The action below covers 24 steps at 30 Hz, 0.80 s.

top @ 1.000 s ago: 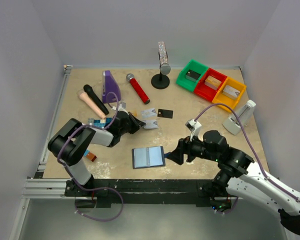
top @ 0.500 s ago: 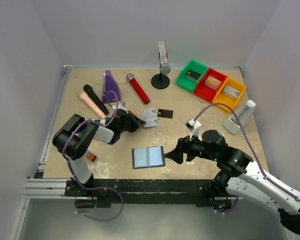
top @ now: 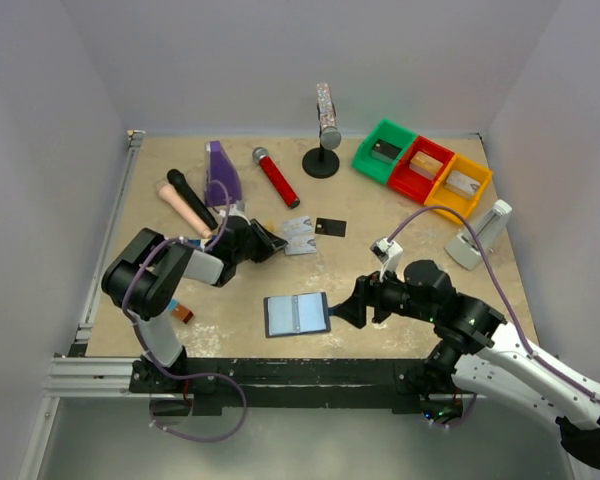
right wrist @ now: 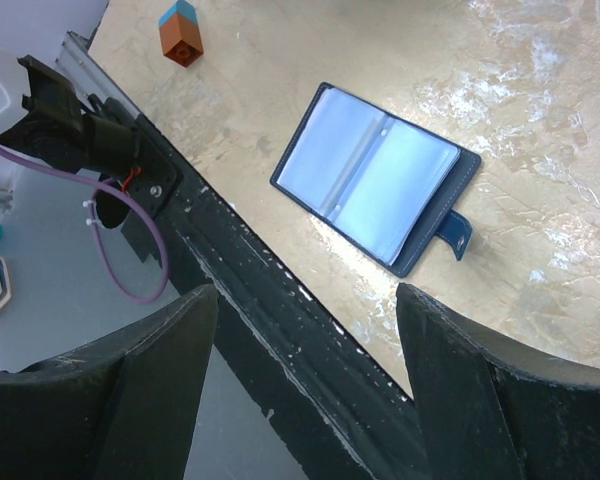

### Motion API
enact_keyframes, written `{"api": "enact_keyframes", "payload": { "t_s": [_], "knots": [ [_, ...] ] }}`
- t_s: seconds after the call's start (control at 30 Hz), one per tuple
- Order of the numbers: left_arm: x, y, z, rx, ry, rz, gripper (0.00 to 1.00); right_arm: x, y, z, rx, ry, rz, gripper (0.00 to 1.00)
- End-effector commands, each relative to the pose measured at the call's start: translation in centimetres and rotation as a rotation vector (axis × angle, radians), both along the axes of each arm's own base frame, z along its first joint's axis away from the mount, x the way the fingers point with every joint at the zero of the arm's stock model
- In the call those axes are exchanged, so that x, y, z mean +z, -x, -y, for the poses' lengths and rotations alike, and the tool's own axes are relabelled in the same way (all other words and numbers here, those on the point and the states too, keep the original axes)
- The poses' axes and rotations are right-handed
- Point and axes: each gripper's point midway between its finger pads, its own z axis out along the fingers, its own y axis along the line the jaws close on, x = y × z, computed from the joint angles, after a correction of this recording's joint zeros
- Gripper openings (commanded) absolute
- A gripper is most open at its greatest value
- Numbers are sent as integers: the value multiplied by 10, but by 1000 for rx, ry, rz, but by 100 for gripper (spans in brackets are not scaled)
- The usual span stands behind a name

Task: Take the credit cards out of the card holder
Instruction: Place the credit card at the center of the board, then remove the credit card from the card holder.

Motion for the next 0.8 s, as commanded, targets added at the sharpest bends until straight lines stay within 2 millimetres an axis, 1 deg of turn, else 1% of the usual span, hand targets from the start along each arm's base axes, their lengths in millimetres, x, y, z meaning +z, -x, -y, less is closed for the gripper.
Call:
{"api": "enact_keyframes", "payload": {
  "t_s": [0.0, 0.03, 0.17, 0.23, 0.3, 0.4, 0.43, 0.47, 0.5, 0.6, 0.63, 0.73, 0.77],
  "knots": [
    [22, -7, -8, 3, 6, 63, 25, 2, -5, 2, -19, -1, 26, 76],
    [23, -8, -9, 3, 3, 65, 26, 3, -6, 2, -20, -3, 29, 77],
    [30, -8, -17, 13, -10, 73, 30, -3, -8, 5, -37, 25, 24, 77],
    [36, -7, -20, 15, -31, 88, 32, -6, -12, 10, -77, 46, 18, 79],
    [47, -5, -24, 19, -57, 111, 34, -12, -19, 18, -150, 78, -8, 81],
    [65, 3, -33, 30, -93, 146, 35, -20, -25, 20, -207, 68, -46, 76],
    [71, 9, -35, 27, -112, 162, 36, -23, -27, 19, -222, 55, -54, 76],
    [72, 15, -40, 37, -149, 156, 36, -25, -27, 16, -209, 41, -49, 77],
    [77, 24, -39, 33, -178, 163, 36, -26, -27, 14, -196, 35, -47, 80],
    [79, 57, -39, 29, -292, 176, 39, -38, -25, 15, -171, 110, -72, 83],
    [74, 71, -39, 27, -341, 161, 40, -43, -24, 18, -166, 155, -91, 83],
    [67, 109, -30, -4, -343, 149, 40, -58, -20, 18, -133, 217, -128, 83],
    [61, 124, -30, -21, -354, 128, 40, -63, -20, 16, -125, 226, -139, 82]
  ]
}}
